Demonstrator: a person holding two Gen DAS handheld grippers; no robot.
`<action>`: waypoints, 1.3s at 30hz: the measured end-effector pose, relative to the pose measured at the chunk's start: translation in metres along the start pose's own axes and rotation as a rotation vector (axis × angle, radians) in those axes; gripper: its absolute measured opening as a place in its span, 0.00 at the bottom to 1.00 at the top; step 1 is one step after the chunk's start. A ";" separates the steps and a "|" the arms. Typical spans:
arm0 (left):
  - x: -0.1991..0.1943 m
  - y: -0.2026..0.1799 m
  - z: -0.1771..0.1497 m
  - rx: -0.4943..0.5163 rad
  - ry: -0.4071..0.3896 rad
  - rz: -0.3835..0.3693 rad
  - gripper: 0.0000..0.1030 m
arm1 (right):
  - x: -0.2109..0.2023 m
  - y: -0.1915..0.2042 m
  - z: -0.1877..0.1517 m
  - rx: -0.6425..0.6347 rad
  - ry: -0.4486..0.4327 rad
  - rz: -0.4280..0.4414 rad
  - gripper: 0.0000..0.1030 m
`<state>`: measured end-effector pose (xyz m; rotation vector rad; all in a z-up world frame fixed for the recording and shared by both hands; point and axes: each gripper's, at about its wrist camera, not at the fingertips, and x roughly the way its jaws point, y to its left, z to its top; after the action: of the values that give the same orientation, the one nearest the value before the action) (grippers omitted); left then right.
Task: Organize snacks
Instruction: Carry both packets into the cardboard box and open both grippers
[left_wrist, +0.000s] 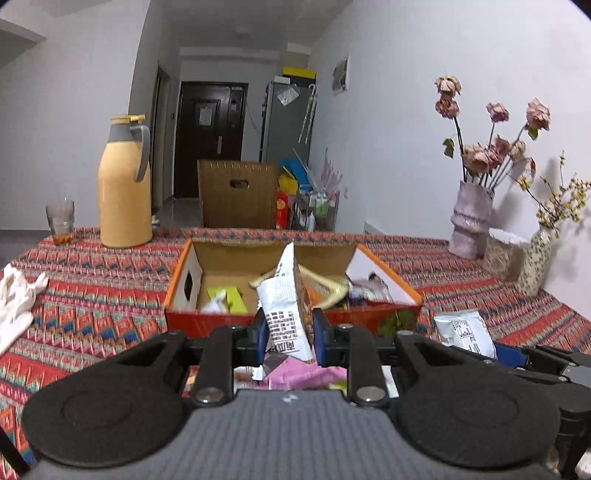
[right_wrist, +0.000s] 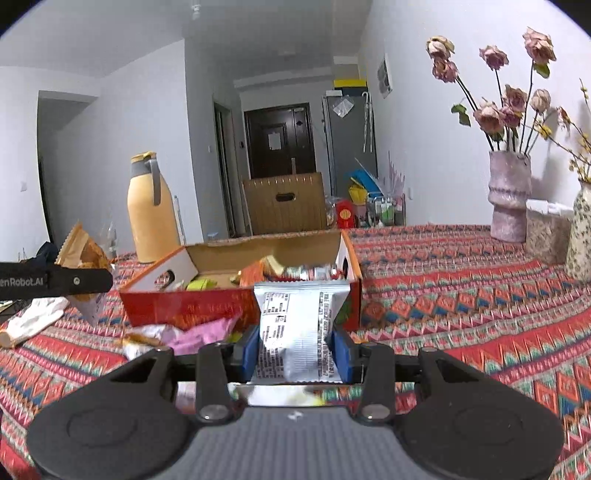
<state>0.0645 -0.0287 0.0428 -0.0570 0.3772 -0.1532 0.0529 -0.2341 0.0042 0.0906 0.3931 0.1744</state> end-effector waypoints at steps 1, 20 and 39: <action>0.004 0.000 0.004 0.001 -0.007 0.002 0.23 | 0.004 0.001 0.005 -0.003 -0.007 0.001 0.39; 0.099 0.021 0.054 -0.054 -0.011 0.079 0.23 | 0.110 0.014 0.074 -0.046 -0.031 0.008 0.39; 0.163 0.049 0.031 -0.099 0.105 0.094 0.23 | 0.172 0.014 0.061 -0.050 0.044 0.022 0.39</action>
<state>0.2321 -0.0060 0.0085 -0.1295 0.4909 -0.0443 0.2313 -0.1920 -0.0025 0.0416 0.4317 0.2079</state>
